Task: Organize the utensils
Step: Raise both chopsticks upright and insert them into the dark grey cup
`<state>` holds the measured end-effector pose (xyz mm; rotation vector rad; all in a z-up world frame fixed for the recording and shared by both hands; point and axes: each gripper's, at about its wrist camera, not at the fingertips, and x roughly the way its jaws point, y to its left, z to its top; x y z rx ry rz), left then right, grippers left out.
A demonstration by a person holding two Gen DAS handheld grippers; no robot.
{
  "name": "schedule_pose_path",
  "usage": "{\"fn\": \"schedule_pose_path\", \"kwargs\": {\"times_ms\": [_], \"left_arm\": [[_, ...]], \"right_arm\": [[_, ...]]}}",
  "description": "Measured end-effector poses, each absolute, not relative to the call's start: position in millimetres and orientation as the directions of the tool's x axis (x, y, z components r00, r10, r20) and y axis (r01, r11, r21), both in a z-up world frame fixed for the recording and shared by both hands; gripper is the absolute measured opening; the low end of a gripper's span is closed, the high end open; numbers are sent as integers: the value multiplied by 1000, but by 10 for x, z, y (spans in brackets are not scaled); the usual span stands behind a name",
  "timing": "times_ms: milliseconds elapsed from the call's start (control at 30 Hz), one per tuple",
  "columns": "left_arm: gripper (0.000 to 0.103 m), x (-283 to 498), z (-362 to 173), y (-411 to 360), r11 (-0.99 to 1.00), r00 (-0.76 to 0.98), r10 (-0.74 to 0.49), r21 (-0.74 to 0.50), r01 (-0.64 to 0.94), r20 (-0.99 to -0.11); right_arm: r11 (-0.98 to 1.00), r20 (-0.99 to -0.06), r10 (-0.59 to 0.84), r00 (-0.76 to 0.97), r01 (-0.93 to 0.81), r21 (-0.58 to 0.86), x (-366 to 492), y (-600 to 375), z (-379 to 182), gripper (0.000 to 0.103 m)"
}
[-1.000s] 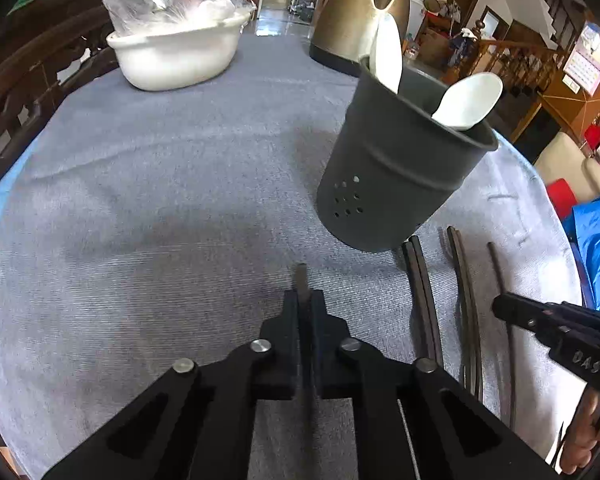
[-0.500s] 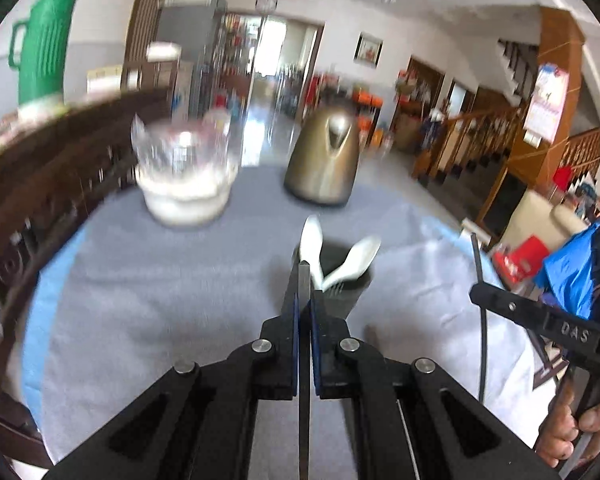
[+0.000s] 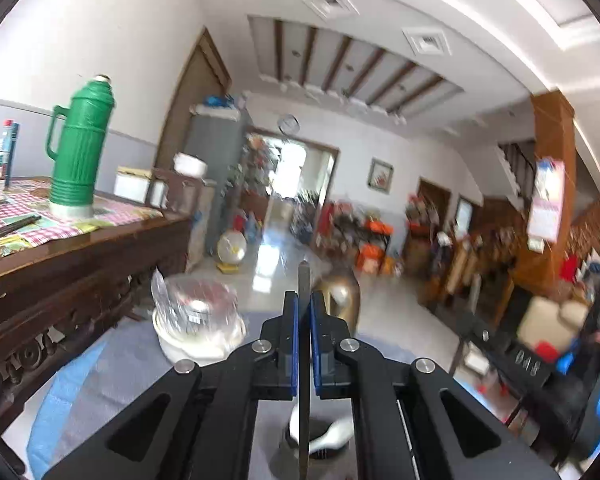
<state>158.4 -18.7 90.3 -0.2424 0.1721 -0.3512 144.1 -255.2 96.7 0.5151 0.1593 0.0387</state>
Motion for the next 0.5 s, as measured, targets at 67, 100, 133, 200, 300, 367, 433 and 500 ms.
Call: {"fn": "schedule_pose_path", "kwargs": {"times_ms": [67, 100, 133, 200, 300, 367, 433, 500], "left_arm": [[6, 1703, 929, -191, 909, 935, -342, -287, 304, -93], [6, 1765, 938, -192, 908, 938, -335, -297, 297, -86], [6, 1845, 954, -191, 906, 943, -325, -312, 287, -75], [6, 1957, 971, -186, 899, 948, -312, -342, 274, -61], [6, 2042, 979, -217, 897, 955, -293, -358, 260, -40], [6, 2109, 938, -267, 906, 961, -273, -346, 246, -33], [6, 2151, 865, -315, 911, 965, -258, -341, 230, -38], [6, 2215, 768, -368, 918, 969, -242, -337, 211, -51]], "right_arm": [[872, -100, 15, 995, 36, 488, 1524, -2538, 947, 6], [867, -87, 2, 996, 42, 496, 1561, -2542, 933, 6], [855, -76, -18, 997, 55, 516, 1611, -2566, 904, 6], [842, -78, -41, 996, 76, 534, 1714, -2598, 889, 6], [831, -72, -67, 995, 96, 547, 1857, -2602, 864, 6], [839, -68, -90, 994, 113, 532, 1928, -2571, 860, 6], [853, -67, -117, 991, 135, 504, 1995, -2520, 857, 6], [871, -65, -138, 988, 153, 468, 2060, -2453, 843, 6]]}}
